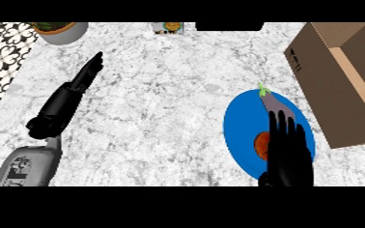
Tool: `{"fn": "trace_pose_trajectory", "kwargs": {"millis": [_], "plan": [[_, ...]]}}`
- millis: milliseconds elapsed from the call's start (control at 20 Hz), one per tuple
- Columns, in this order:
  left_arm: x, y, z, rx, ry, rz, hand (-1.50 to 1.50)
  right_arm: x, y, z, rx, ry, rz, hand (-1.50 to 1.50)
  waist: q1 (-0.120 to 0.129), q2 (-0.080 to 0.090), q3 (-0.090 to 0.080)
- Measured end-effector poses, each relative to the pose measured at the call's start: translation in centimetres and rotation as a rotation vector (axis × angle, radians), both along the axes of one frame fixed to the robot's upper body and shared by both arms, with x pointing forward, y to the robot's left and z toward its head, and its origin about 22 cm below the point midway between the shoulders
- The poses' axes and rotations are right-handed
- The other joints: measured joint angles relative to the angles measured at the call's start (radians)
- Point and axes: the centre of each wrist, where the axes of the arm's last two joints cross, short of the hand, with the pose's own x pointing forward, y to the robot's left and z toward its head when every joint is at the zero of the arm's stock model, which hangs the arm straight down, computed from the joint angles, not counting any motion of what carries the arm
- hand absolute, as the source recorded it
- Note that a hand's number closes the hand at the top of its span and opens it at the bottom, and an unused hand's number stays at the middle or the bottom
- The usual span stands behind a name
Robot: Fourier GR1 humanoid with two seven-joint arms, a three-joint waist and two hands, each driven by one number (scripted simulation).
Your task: Pick the tomato from the plate and place it in the cardboard box
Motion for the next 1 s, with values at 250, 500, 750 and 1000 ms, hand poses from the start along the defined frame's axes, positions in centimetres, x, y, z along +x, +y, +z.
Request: {"fn": "trace_pose_trajectory", "kwargs": {"millis": [250, 500, 750, 1000], "plan": [[0.1, 0.6, 0.5, 0.000, 0.004, -0.006, 0.00, 0.5, -1.1, -1.3, 0.004, 0.008, -0.008, -1.50, 0.000, 0.000, 0.000], [0.0, -0.3, 0.5, 0.000, 0.001, -0.002, 0.00, 0.5, -1.2, -2.5, 0.012, 0.018, 0.036, 1.50, 0.001, 0.000, 0.000], [-0.1, 0.0, 0.4, -0.002, 0.003, -0.004, 0.00, 1.0, -2.0, -3.6, -0.041, -0.039, 0.128, 1.50, 0.002, -0.001, -0.001], [0.4, 0.1, 0.9, -0.004, 0.002, -0.007, 0.00, 2.6, -2.0, -3.5, -0.081, -0.108, 0.173, 1.50, 0.002, -0.001, -0.002]]}}
